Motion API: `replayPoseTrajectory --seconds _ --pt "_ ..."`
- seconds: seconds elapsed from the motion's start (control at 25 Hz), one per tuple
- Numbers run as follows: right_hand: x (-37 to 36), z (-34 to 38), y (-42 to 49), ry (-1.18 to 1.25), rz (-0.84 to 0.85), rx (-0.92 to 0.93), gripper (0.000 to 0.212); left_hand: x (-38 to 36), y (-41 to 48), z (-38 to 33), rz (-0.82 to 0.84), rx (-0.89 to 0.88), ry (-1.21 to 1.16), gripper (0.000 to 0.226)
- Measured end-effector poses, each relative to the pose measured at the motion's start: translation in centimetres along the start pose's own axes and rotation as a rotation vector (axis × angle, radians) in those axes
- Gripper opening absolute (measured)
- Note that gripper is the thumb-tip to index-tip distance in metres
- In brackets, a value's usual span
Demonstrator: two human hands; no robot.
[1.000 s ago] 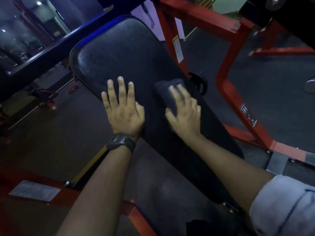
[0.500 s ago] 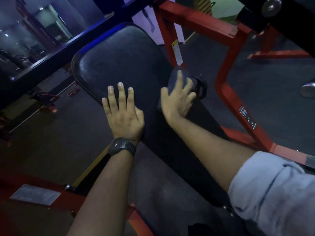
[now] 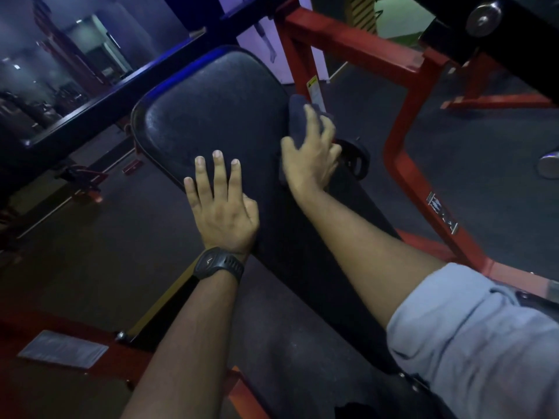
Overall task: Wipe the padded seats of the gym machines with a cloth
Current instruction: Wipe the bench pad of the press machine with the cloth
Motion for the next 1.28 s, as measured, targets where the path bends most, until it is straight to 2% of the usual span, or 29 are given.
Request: replayPoseTrajectory --seconds 0.04,0.12,0.16,0.2,0.28,0.32,0.36,0.44,0.48,0.52,0.56,0.6,0.64,0.68,0.76,0.8,0.84,0.96,1.0,1.08,1.12,1.16,1.2,1.24,1.28 --pt "-0.4 1.5 -0.9 -0.047 0.017 0.119 0.069 0.0 -0.1 -0.1 0.001 -0.004 0.002 0.062" --pt "-1.0 3.4 -3.1 -0.201 0.09 0.603 0.069 0.0 -0.1 -0.1 -0.003 -0.021 0.01 0.062" --pt "-0.7 2.6 -2.9 -0.236 0.114 0.68 0.069 0.0 0.1 -0.1 -0.004 -0.021 0.013 0.061" --pt "-0.1 0.9 -2.1 -0.25 0.102 0.585 0.07 -0.1 0.2 -0.1 -0.001 -0.013 0.016 0.061" --pt "1.1 -3.4 -2.1 -0.091 0.015 0.028 0.071 0.0 0.1 -0.1 -0.004 -0.007 0.015 0.059" --pt "1.1 -4.6 -4.1 -0.05 -0.002 -0.165 0.071 0.0 -0.1 -0.1 -0.011 -0.012 0.012 0.059" --pt "1.0 -4.4 -5.9 -0.094 -0.011 -0.127 0.071 0.0 -0.1 -0.1 -0.016 -0.019 0.011 0.06" --pt "0.6 -3.3 -9.1 -0.241 0.047 0.382 0.07 -0.2 0.0 -0.1 -0.016 -0.028 0.011 0.06" --pt "0.5 -4.0 -9.4 -0.277 0.101 0.527 0.069 -0.2 0.0 0.0 -0.013 -0.026 0.016 0.06" --pt "0.8 -5.3 -8.8 -0.276 0.099 0.476 0.07 -0.2 0.0 0.0 -0.01 -0.023 0.024 0.059" --pt "1.3 -6.6 -8.0 -0.205 0.038 0.251 0.072 -0.2 0.1 0.0 -0.011 -0.022 0.031 0.058" --pt "1.4 -7.7 -8.5 -0.081 -0.019 -0.072 0.073 -0.2 0.1 0.0 -0.01 -0.02 0.037 0.057" --pt "1.3 -7.5 -9.9 -0.045 -0.037 -0.268 0.073 -0.2 0.1 -0.1 -0.005 -0.02 0.039 0.057" --pt "1.1 -6.5 -10.9 -0.095 -0.033 -0.236 0.072 -0.3 0.0 -0.1 -0.003 -0.033 0.04 0.057" --pt "0.3 -4.5 -12.6 -0.254 0.053 0.29 0.069 -0.5 -0.2 -0.4 -0.005 -0.075 0.046 0.057" --pt "0.4 -4.9 -12.4 -0.277 0.098 0.439 0.069 -0.5 -0.2 -0.5 -0.009 -0.083 0.053 0.056" --pt "1.0 -5.6 -11.3 -0.273 0.085 0.41 0.07 -0.5 -0.1 -0.4 -0.012 -0.083 0.06 0.055" --pt "1.4 -7.1 -12.1 -0.03 -0.014 -0.292 0.073 -0.5 -0.2 -0.4 -0.002 -0.077 0.065 0.053" --pt "1.0 -5.9 -13.3 -0.054 0.013 -0.277 0.073 -0.6 -0.2 -0.4 0.0 -0.079 0.063 0.053" --pt "0.2 -3.5 -16.5 -0.173 0.1 0.252 0.072 -0.6 -0.1 -0.4 0.003 -0.073 0.047 0.054" --pt "0.2 -4.2 -17.5 -0.226 0.148 0.419 0.072 -0.6 0.0 -0.3 0.003 -0.068 0.047 0.053" --pt "0.7 -5.6 -17.1 -0.247 0.136 0.404 0.072 -0.6 -0.1 -0.4 0.011 -0.073 0.051 0.054" --pt "1.2 -7.6 -16.0 -0.178 0.079 0.179 0.073 -0.6 -0.3 -0.6 0.028 -0.096 0.054 0.054" --pt "1.7 -9.3 -15.7 -0.038 -0.008 -0.172 0.074 -0.6 -0.6 -1.0 0.045 -0.135 0.048 0.054" --pt "1.5 -9.8 -16.3 0.017 -0.028 -0.422 0.074 -0.7 -0.9 -1.2 0.061 -0.173 0.032 0.054"
Point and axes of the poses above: each hand's wrist, its own y-axis towards the middle knuckle, its own x-axis out of the back of the hand, z = x × y, the point moved 7 cm from there along y, towards the middle knuckle, and after that the axes turned 8 degrees about x, right-handed, at the moved point
